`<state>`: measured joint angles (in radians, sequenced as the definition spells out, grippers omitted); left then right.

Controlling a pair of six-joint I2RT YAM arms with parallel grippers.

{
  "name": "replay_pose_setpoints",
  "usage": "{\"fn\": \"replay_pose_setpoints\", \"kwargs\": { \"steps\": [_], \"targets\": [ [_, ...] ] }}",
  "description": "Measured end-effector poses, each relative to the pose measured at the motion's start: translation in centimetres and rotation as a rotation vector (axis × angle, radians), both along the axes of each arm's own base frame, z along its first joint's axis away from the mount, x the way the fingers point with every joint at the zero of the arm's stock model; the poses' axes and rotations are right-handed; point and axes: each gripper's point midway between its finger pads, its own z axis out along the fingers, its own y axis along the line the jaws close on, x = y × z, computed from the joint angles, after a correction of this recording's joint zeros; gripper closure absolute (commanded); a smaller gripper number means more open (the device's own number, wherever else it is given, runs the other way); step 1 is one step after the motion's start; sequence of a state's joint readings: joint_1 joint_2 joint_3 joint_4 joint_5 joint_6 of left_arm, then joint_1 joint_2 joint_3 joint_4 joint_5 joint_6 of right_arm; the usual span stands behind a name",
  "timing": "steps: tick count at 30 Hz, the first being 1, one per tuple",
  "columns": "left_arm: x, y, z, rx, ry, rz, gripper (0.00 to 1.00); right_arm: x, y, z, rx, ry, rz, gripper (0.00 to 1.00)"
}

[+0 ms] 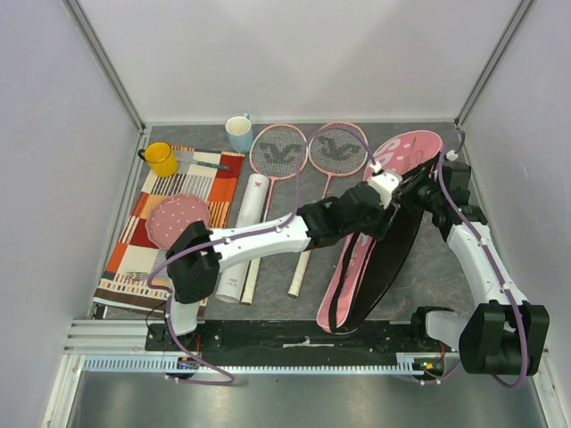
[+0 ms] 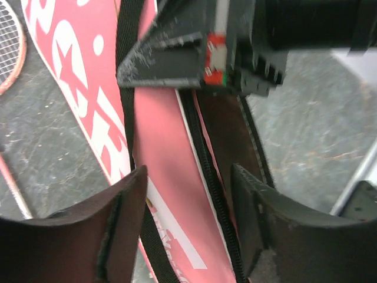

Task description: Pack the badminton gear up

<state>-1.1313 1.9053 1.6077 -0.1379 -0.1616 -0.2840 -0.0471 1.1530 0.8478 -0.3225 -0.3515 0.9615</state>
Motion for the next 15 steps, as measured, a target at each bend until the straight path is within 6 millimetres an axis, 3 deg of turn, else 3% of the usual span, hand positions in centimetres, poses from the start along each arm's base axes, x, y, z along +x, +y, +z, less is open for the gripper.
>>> {"fn": "replay_pose_setpoints", "kwargs": {
  "steps": [3, 7, 11, 15],
  "targets": [
    [-0.2, -0.1, -1.7, 0.087, -0.071, 0.02, 0.48, 0.2, 0.0, 0.3, -0.001, -0.003, -0.01, 1.0],
    [-0.3, -0.4, -2.7, 0.163, -0.155, 0.034, 0.47, 0.2, 0.1, 0.4, -0.003, -0.001, -0.017, 1.0],
    [0.4, -0.7, -3.0, 0.201, -0.198, 0.058, 0.23, 0.3, 0.2, 0.5, -0.011, -0.002, -0.025, 1.0],
    [1.3, -0.9, -3.3, 0.234, -0.218, 0.087, 0.12, 0.3, 0.1, 0.4, -0.023, 0.005, -0.036, 1.0]
  ]
}}
